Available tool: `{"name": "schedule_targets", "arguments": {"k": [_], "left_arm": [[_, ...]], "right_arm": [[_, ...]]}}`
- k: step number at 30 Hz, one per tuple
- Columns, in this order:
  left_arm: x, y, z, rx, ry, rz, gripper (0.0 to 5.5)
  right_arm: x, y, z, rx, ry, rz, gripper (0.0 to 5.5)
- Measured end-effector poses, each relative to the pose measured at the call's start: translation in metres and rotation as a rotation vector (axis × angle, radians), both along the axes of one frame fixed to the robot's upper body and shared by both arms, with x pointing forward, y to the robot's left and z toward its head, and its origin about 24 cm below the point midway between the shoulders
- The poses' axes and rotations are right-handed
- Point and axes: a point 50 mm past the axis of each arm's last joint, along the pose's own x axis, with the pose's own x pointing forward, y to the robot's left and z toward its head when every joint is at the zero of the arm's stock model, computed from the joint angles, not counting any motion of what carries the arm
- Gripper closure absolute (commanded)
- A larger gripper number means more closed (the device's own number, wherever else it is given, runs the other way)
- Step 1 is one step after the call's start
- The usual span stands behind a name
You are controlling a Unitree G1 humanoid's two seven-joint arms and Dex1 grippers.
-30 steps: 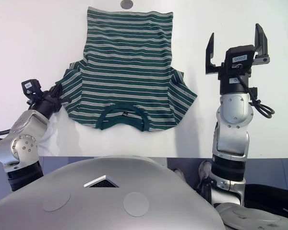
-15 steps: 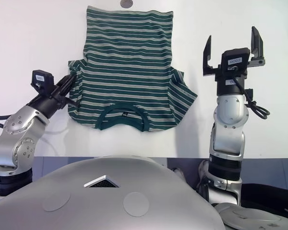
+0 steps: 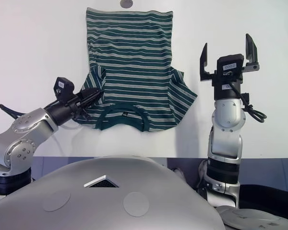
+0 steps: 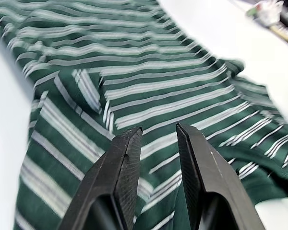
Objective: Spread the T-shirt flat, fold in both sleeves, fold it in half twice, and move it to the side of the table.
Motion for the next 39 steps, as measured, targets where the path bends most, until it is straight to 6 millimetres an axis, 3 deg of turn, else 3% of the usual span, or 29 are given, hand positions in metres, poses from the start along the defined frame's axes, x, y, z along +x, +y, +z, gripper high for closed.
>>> {"name": "schedule_targets", "arguments": {"k": [4,8,11,15,28,37,39], "left_arm": [[0.012,-0.003,0.021,-0.161,-0.068,0.046,4.24],[0.033,-0.003,0.051,-0.282,-0.247,0.167,4.24],[0.038,0.0,0.054,-0.267,-0.268,0.183,4.24],[0.046,0.002,0.057,-0.256,-0.278,0.188,4.24],[0.048,0.0,0.058,-0.253,-0.283,0.196,4.21],[0.048,0.0,0.058,-0.255,-0.279,0.201,4.21],[0.048,0.001,0.058,-0.254,-0.278,0.207,4.21]], "right_arm": [[-0.024,-0.008,-0.013,0.126,0.11,0.02,0.73],[-0.081,-0.004,-0.046,0.483,0.282,-0.051,0.73],[-0.104,0.013,-0.068,0.735,0.407,-0.095,0.73],[-0.103,0.032,-0.069,0.861,0.39,-0.131,0.73],[-0.083,0.036,-0.062,0.89,0.483,-0.254,3.25],[-0.069,0.035,-0.063,0.896,0.486,-0.307,5.29],[-0.065,0.035,-0.064,0.895,0.488,-0.303,5.49]]}}
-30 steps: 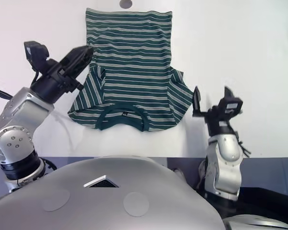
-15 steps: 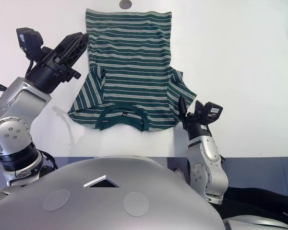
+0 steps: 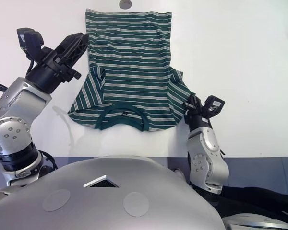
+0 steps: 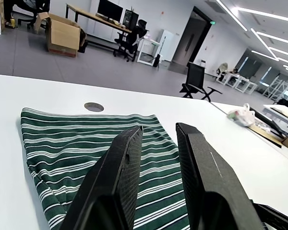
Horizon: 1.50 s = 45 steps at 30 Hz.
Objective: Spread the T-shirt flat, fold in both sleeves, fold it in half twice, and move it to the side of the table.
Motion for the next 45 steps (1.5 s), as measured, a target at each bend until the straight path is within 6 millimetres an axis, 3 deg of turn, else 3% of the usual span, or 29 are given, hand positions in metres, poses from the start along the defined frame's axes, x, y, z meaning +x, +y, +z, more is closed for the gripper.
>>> {"name": "schedule_targets", "arguments": {"k": [3,12,20,25,30,36,37,39,41,45], "left_arm": [[0.0,0.0,0.0,-0.001,0.003,0.007,4.21],[0.0,-0.002,-0.001,-0.018,-0.004,0.016,4.21],[0.002,-0.001,-0.006,-0.03,0.01,0.03,4.21],[0.004,-0.001,-0.005,-0.029,0.008,0.026,4.21],[0.004,-0.004,-0.006,-0.034,0.012,0.019,4.21],[0.004,-0.006,-0.005,-0.047,-0.008,0.012,4.04],[0.003,-0.005,-0.003,-0.038,-0.029,-0.008,3.9],[0.005,0.014,0.007,0.205,-0.194,-0.073,3.51],[0.006,0.026,0.016,0.42,-0.365,-0.136,3.16],[0.002,0.043,0.016,0.792,-0.69,-0.301,2.48]], "right_arm": [[0.002,0.001,0.001,-0.022,-0.011,0.018,5.49],[0.006,0.022,0.025,-0.203,-0.18,0.324,5.49],[0.01,0.054,0.038,-0.14,-0.27,0.705,5.49],[0.018,0.078,0.034,-0.099,-0.219,0.9,5.49],[0.018,0.076,0.029,-0.088,-0.145,0.939,4.51],[0.029,0.078,0.057,0.084,-0.289,0.961,3.62],[0.03,0.075,0.064,0.074,-0.335,0.997,3.62],[0.038,0.049,0.077,-0.194,-0.44,1.076,3.62],[0.043,0.031,0.083,-0.412,-0.495,1.126,3.21],[0.039,-0.012,0.074,-0.749,-0.504,1.209,2.56]]}}
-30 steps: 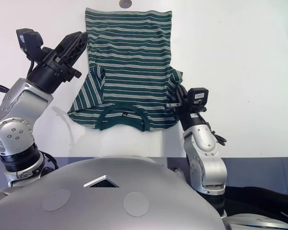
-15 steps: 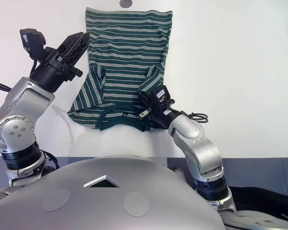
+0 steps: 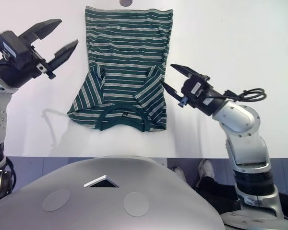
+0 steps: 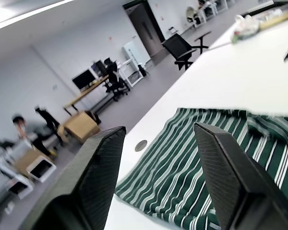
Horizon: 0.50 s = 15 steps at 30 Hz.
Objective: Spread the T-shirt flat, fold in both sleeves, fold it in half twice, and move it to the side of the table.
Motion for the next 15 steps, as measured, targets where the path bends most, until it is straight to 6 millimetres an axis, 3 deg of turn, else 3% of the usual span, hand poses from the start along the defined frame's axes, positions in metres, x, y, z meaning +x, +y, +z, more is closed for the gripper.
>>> {"name": "schedule_targets", "arguments": {"k": [4,8,12,15], "left_arm": [[-0.014,0.007,-0.027,0.338,-0.143,-0.173,2.48],[-0.058,0.035,-0.085,0.803,-0.079,-0.495,2.48],[-0.064,0.042,-0.086,0.894,-0.105,-0.542,2.48],[-0.067,0.038,-0.086,0.853,-0.169,-0.541,2.48]], "right_arm": [[-0.012,-0.033,-0.013,-0.191,-0.1,0.076,2.56],[-0.048,-0.071,-0.033,-0.394,-0.104,0.24,2.56],[-0.064,-0.079,-0.04,-0.41,-0.093,0.287,2.56],[-0.071,-0.079,-0.045,-0.405,-0.098,0.273,2.56]]}}
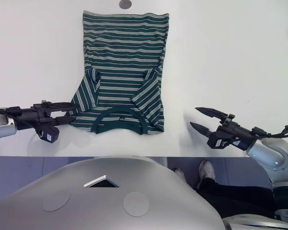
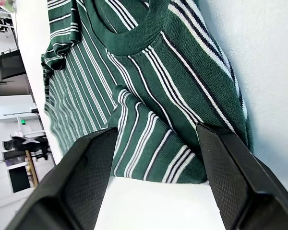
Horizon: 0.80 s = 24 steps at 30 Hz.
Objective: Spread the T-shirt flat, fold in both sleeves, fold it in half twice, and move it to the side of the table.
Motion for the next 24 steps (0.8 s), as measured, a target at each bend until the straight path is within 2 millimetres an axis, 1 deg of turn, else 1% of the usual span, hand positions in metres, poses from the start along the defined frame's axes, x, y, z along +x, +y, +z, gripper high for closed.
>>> {"name": "schedule_targets", "arguments": {"k": [1,3,5,7,9,10,12,13,15,16,19,22,24], "left_arm": [[-0.003,-0.005,-0.001,-0.057,-0.005,-0.004,2.48],[-0.004,-0.008,0.001,-0.11,-0.013,-0.011,2.48],[-0.002,-0.008,0.005,-0.137,-0.022,-0.017,2.48],[0.003,-0.002,0.011,-0.143,-0.028,-0.029,2.48],[0.013,0.003,0.022,-0.144,-0.065,-0.046,2.48],[0.023,0.004,0.029,-0.147,-0.11,-0.047,2.48],[0.038,0.009,0.038,-0.124,-0.18,-0.039,2.48],[0.044,0.013,0.038,-0.089,-0.199,-0.026,2.48],[0.046,0.022,0.032,-0.034,-0.191,-0.006,2.48],[0.044,0.028,0.025,0.012,-0.163,0.003,2.48],[0.032,0.039,0.007,0.097,-0.084,-0.013,2.48],[0.029,0.037,0.005,0.096,-0.085,-0.042,2.48],[0.027,0.029,0.003,0.074,-0.092,-0.071,2.48]], "right_arm": [[-0.001,0.0,-0.002,0.01,-0.002,-0.018,2.56],[-0.003,0.002,-0.005,0.02,-0.015,-0.034,2.56],[-0.006,0.005,-0.008,0.032,-0.023,-0.053,2.56],[-0.012,0.012,-0.011,0.051,-0.035,-0.067,2.56],[-0.017,0.018,-0.015,0.073,-0.039,-0.097,2.56],[-0.019,0.022,-0.017,0.081,-0.044,-0.11,2.56],[-0.02,0.024,-0.019,0.095,-0.056,-0.134,2.56],[-0.02,0.026,-0.02,0.099,-0.063,-0.14,2.56],[-0.019,0.027,-0.02,0.095,-0.068,-0.134,2.56],[-0.019,0.028,-0.02,0.095,-0.068,-0.137,2.56],[-0.019,0.028,-0.02,0.097,-0.07,-0.145,2.56],[-0.018,0.028,-0.02,0.097,-0.07,-0.145,2.56],[-0.016,0.027,-0.02,0.099,-0.07,-0.149,2.56]]}}
